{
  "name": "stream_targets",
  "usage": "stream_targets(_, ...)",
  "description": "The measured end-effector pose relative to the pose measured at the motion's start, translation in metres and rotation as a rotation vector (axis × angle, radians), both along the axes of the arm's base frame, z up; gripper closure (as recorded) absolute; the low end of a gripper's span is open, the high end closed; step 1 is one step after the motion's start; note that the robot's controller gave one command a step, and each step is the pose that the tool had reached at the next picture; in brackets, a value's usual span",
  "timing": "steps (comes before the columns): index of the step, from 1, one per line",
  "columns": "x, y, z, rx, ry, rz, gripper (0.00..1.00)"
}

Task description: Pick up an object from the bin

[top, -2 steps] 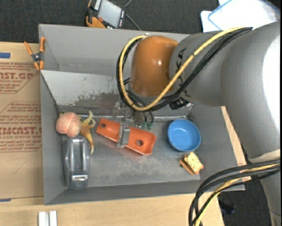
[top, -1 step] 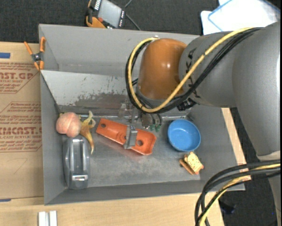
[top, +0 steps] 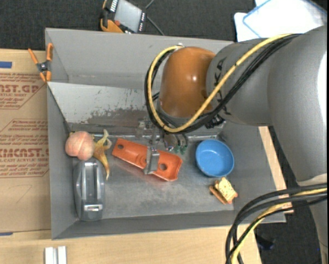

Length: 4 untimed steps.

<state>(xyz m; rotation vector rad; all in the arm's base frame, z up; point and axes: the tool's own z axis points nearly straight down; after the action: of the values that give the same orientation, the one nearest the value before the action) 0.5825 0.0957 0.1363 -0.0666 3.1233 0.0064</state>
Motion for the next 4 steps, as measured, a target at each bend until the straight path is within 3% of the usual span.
stream_targets(1, 0.000, -0.006, -0.023, -0.002, 0.002, 0.128, 0.00)
stream_targets(2, -0.015, 0.015, -0.054, 0.002, 0.003, 0.038, 0.00)
stream_targets(4, -0.013, 0.018, -0.047, -0.002, 0.003, 0.046, 0.00)
